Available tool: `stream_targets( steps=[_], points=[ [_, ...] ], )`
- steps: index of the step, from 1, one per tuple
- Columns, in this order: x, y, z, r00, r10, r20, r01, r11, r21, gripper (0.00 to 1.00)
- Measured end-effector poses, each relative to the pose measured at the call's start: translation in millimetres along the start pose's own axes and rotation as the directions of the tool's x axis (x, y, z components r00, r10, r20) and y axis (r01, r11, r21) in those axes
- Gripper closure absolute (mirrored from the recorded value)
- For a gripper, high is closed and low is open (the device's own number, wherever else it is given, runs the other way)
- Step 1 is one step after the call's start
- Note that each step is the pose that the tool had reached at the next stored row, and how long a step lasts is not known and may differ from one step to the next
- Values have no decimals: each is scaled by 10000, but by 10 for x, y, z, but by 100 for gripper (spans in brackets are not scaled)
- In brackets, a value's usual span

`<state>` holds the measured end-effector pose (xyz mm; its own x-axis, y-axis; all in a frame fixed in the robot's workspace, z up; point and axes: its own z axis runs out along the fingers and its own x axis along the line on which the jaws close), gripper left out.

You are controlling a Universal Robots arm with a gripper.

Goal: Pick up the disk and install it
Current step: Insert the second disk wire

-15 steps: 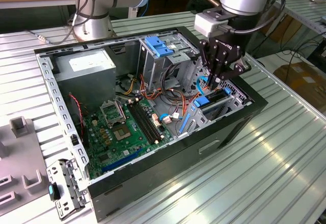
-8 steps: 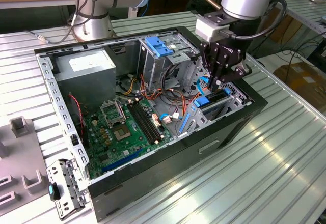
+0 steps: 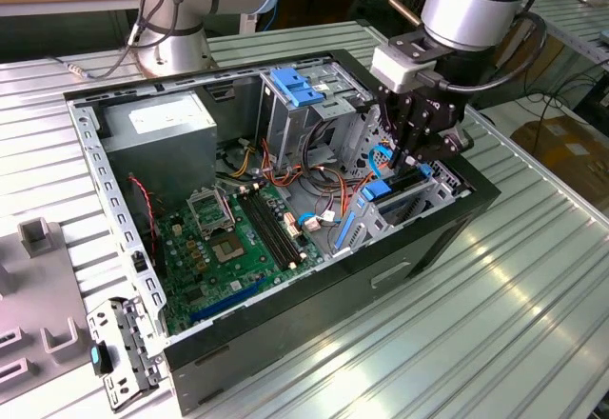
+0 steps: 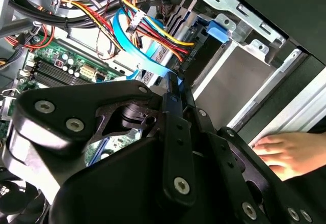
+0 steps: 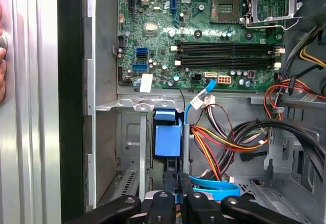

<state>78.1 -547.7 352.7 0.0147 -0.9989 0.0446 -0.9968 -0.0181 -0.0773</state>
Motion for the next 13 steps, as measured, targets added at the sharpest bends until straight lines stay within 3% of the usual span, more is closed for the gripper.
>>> stream_targets(
  steps=[6, 7, 13],
  points=[
    [27, 2, 15, 9993, 30, 369, -31, 10000, 25, 84],
    [46, 3, 21, 9989, 38, 471, -40, 10000, 31, 84],
    [120, 5, 35, 9966, 64, 817, -67, 10000, 36, 84]
  ],
)
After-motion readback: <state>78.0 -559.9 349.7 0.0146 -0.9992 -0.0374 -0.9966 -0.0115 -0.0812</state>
